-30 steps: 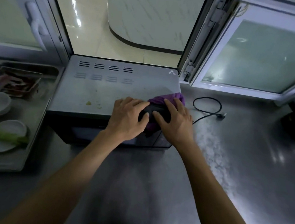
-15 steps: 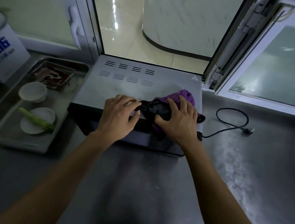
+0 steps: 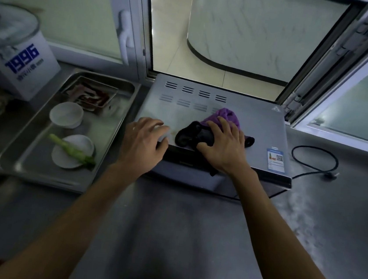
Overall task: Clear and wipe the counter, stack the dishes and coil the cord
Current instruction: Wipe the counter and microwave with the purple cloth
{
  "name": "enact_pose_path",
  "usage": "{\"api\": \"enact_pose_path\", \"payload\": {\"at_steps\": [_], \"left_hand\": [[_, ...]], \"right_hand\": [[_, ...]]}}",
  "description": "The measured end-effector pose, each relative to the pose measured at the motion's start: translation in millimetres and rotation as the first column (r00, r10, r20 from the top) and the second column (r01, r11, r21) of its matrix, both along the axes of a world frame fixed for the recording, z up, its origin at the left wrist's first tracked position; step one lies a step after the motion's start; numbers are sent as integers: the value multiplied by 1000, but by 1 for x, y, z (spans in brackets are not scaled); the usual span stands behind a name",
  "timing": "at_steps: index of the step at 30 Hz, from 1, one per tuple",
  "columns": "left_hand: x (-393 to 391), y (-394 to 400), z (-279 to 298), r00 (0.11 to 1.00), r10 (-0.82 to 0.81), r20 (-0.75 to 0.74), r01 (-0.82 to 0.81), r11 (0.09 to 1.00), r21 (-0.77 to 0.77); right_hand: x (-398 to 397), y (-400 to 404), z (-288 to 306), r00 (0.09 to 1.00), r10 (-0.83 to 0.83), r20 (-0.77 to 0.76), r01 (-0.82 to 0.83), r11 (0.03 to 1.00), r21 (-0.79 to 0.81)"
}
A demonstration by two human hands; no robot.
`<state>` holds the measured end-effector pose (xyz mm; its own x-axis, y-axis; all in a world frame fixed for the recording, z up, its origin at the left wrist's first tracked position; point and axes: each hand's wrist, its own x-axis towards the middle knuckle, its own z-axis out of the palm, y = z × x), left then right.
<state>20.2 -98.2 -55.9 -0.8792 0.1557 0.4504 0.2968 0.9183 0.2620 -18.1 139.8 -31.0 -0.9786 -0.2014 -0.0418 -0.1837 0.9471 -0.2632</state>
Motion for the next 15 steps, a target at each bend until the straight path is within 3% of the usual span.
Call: {"api": "enact_pose_path", "payload": {"at_steps": [15], "left_hand": [[-7, -96, -16, 998, 54, -36, -49, 991, 127]], "right_hand": [[-31, -118, -13, 995, 75, -66, -73, 997, 24]]}}
